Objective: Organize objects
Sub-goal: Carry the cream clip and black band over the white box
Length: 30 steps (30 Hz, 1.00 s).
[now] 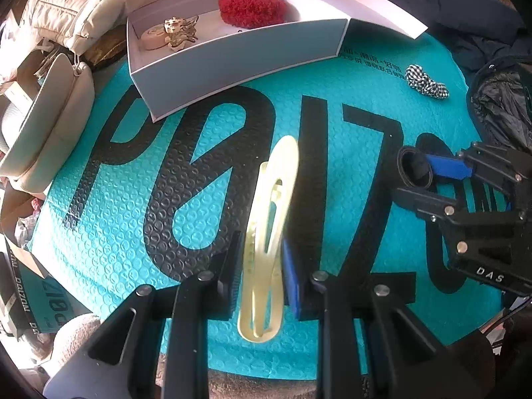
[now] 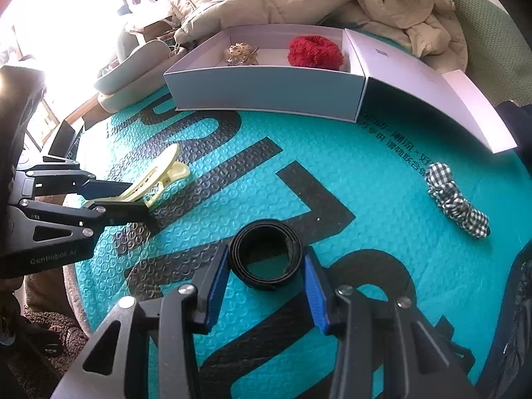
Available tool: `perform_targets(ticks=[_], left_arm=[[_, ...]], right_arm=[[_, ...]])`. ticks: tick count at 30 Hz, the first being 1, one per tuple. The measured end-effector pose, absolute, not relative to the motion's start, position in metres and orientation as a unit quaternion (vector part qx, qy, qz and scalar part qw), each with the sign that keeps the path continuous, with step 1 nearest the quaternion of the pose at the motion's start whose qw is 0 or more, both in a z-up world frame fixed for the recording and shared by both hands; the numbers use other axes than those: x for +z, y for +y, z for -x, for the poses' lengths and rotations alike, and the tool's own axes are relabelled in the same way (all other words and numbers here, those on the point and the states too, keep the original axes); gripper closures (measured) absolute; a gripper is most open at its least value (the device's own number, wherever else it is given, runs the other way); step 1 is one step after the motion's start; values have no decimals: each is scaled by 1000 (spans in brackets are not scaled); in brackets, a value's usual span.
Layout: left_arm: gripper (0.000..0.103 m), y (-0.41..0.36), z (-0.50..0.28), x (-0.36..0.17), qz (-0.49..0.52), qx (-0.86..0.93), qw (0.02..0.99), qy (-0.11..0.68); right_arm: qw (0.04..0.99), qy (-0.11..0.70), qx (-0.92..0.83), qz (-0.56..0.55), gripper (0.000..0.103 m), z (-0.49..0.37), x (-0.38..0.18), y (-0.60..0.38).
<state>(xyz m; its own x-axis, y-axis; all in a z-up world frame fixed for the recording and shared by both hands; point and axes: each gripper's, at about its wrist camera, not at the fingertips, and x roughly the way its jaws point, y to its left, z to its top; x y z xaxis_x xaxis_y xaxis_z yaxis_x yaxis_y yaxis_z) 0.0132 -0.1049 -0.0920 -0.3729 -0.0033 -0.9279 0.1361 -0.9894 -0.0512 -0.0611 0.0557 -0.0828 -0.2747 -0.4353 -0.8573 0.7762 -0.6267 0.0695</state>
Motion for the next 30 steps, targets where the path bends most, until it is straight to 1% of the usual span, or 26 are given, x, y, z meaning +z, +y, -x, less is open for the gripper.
perform_targets(ticks=[3,5,7,9,12,13,15,16,17,21,30], left_arm=[[77,-104,-12,-92,-551,-832,41,58],[67,-103,-9,-93,-546,-834,40,62],[61,-104,-5,-95,-540,-838,41,64],[60,-102,-1,-98,-534,-842,44,61],[60,-102,3,-99,-528,-845,50,61],[60,-102,3,-100,-527,-846,51,62],[64,-103,4,-100,-526,-846,54,62],[74,-104,4,-99,-526,-847,55,61],[82,-104,3,-99,-527,-846,50,62],[82,-101,1,-97,-533,-843,48,48],[82,-112,-8,-89,-536,-839,57,69]], right_arm=[[387,190,-774,-464,59,59,-86,55],[383,192,-776,-462,58,57,-88,56],[382,192,-781,-456,56,54,-88,55],[379,194,-785,-450,52,53,-88,54],[375,206,-793,-433,52,49,-90,51],[375,207,-794,-431,52,48,-90,51],[375,202,-795,-431,52,49,-90,51],[374,200,-796,-431,55,50,-89,50],[374,200,-797,-430,61,50,-89,50],[383,204,-791,-432,61,48,-87,45],[400,203,-778,-439,61,40,-83,37]])
